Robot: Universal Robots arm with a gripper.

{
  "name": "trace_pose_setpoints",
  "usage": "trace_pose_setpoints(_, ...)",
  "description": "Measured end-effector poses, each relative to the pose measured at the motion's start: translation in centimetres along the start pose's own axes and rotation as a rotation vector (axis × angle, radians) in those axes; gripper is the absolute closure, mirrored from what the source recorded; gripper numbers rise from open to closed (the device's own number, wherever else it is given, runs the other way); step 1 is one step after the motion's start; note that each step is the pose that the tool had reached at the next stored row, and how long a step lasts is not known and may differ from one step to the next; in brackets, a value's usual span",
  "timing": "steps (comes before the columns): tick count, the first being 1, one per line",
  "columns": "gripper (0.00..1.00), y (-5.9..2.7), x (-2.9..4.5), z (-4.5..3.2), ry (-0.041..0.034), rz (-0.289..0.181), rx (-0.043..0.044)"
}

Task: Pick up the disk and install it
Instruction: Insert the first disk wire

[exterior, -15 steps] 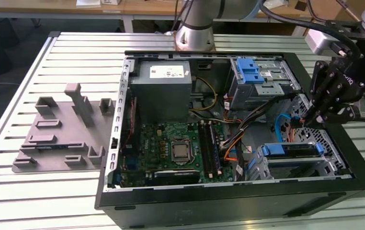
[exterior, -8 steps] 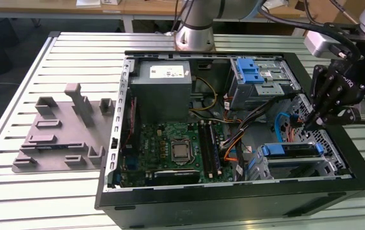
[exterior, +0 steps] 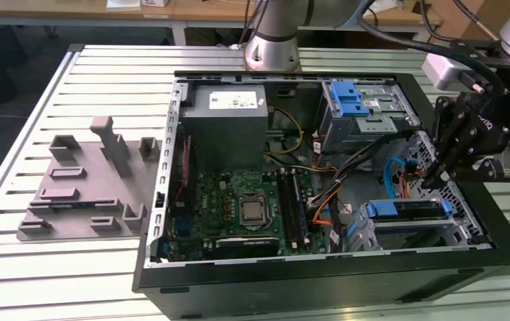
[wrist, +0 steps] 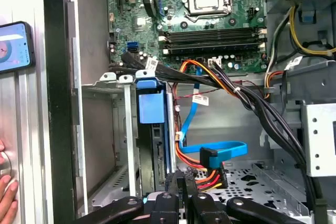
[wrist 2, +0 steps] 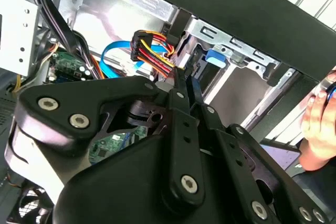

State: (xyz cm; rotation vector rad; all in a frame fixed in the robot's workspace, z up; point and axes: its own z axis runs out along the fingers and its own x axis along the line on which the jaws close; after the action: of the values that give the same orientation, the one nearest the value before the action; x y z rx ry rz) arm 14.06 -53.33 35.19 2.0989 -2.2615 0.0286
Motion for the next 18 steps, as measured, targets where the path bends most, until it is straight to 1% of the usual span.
trace_pose_setpoints(6, 0.84, 0.16, 0.34, 0.4, 0.0001, -0.027, 0.0078)
trace_pose_setpoints(13, 0.84, 0.37, 0.9, 0.89, 0.0001, -0.059, 0.0128)
trace_pose_setpoints(18, 0.84, 0.71, 0.94, 1.21, 0.0002, -0.066, 0.0151)
